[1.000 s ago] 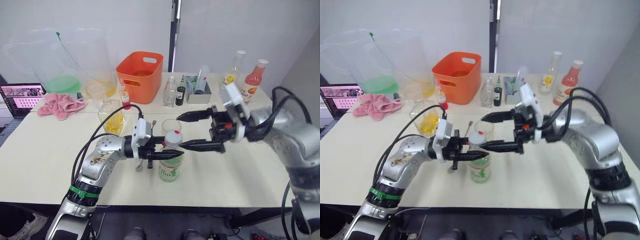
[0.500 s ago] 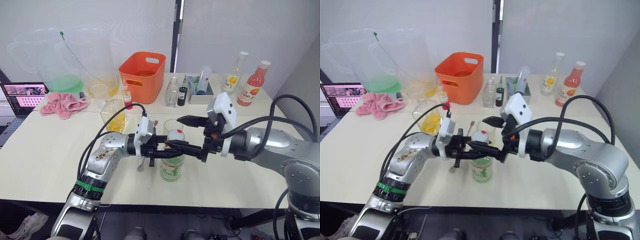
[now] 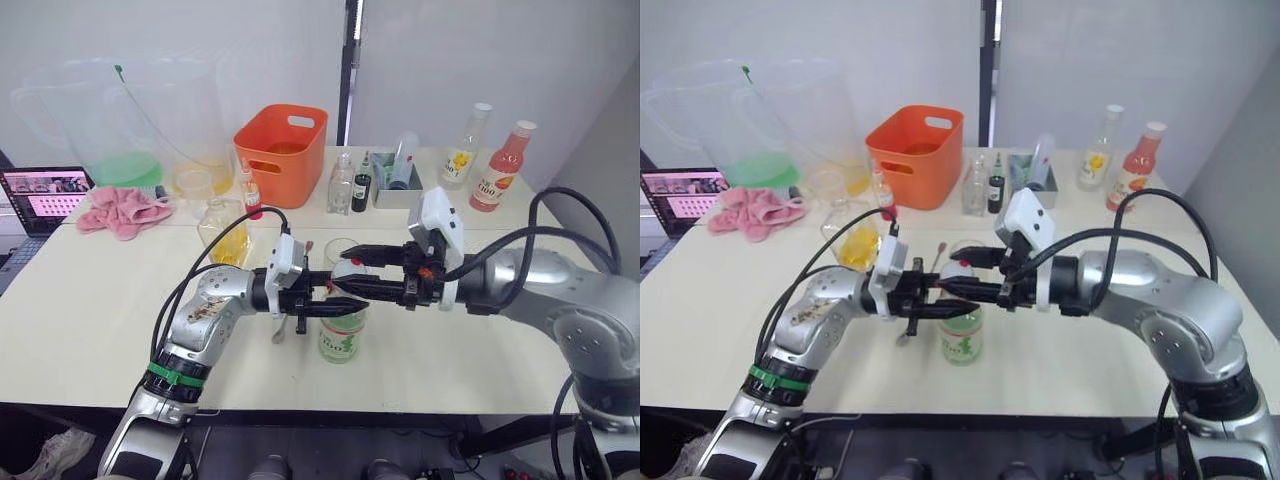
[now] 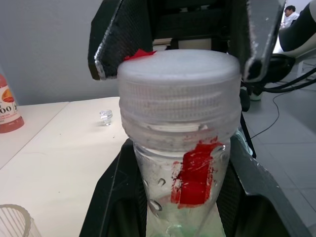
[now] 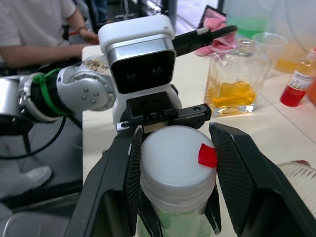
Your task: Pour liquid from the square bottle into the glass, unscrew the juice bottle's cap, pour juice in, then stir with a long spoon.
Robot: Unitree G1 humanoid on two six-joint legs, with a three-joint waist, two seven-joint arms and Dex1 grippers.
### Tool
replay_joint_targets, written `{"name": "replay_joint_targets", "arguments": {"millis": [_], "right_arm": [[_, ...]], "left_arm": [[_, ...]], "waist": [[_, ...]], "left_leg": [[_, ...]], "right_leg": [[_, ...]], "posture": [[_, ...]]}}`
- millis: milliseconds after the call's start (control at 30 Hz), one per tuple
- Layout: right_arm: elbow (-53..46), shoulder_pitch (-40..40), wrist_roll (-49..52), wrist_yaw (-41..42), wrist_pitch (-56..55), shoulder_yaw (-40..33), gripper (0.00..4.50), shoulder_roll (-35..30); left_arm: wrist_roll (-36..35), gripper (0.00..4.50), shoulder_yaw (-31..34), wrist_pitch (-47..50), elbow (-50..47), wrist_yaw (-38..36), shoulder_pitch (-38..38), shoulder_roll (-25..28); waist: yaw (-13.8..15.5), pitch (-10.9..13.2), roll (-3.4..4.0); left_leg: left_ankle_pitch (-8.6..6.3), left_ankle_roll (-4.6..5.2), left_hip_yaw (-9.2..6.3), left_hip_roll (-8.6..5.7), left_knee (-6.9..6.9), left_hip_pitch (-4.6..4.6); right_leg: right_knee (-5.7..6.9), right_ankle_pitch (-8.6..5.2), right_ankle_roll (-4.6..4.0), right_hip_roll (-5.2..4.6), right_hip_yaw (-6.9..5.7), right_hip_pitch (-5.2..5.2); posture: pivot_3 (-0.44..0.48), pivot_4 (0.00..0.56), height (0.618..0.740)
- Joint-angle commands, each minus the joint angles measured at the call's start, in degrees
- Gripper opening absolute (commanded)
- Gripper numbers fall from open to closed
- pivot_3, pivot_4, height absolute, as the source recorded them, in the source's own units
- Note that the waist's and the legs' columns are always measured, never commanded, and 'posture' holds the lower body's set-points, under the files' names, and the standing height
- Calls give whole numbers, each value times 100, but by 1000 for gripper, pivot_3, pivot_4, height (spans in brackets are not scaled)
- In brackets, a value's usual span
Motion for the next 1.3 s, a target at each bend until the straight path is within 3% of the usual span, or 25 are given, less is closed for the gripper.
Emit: {"name": "replay_joint_targets", "arguments": {"millis": [33, 233, 333, 400, 567, 667, 833, 1000, 1133, 1300], "right_arm": [[745, -563, -679, 1742, -809, 712, 1647, -55], [3055, -1525, -1865, 4224, -2698, 1396, 1647, 423], [4076, -2061, -1788, 4687, -3105, 1670, 1647, 703], [4368, -2429, -1504, 4695, -3017, 1911, 2691, 703], [4386, -2800, -878, 4695, -2911, 1838, 4363, 494], [4063, -2627, -589, 4580, -2133, 1120, 4500, 466], [2336, -1608, -21, 3411, -1158, 129, 4500, 154], [750, -29, 0, 660, -534, -918, 4500, 558], [-523, 811, 367, -859, 117, -1324, 4500, 706], [-1271, 1151, 550, -1871, 555, -1389, 4500, 717]], "left_arm": [[317, 1237, -194, 118, -149, 140, 136, 90], [406, 1236, -297, 199, -512, 156, 275, 244], [486, 1232, -349, 189, -625, 220, 340, 322], [459, 1221, -343, 216, -712, 285, 396, 345], [460, 1220, -308, 269, -813, 419, 551, 376], [480, 1217, -337, 235, -796, 453, 556, 368], [508, 1213, -328, 104, -678, 497, 562, 341], [273, 1212, -239, 210, -488, 569, 578, 133], [254, 1212, -214, 192, -224, 519, 504, 8], [295, 1212, -291, 85, 134, 351, 317, -186]], "waist": [[-31, 0, 0], [-73, 0, 0], [-102, -1, 0], [-121, -1, 0], [-90, -1, 0], [-45, -1, 0], [-20, -1, 0], [-9, -8, -1], [42, -10, 2], [70, -18, 3]], "left_leg": [[0, 0, 3, 1, 0, 1], [0, 0, 5, 7, -6, 5], [0, 0, 4, 7, -7, 7], [0, 0, 2, 9, -9, 11], [0, -1, 0, 5, -8, 7], [-1, -1, -1, 3, -8, -1], [-5, 3, -7, 2, -10, -8], [-4, 3, -3, 4, -13, -6], [-4, 3, -2, -4, -7, -20], [-3, 3, -2, -7, -5, -12]], "right_leg": [[0, 0, 0, 1, 2, -1], [-5, 0, 0, 6, 1, 0], [-5, 1, -1, 5, 2, 0], [0, 2, -3, 5, 2, -1], [6, 2, -3, -1, 2, -9], [3, 2, -3, -2, 2, -13], [-6, 2, -4, -2, 0, -13], [-12, 3, -4, -1, 2, -8], [-17, 4, 2, -7, 3, -13], [-22, 7, 7, -7, 2, -1]], "posture": [[0, 150, 740], [0, 150, 740], [0, 150, 740], [0, 150, 740], [0, 150, 740], [0, 150, 740], [0, 150, 740], [0, 150, 740], [0, 150, 740], [0, 150, 740]]}}
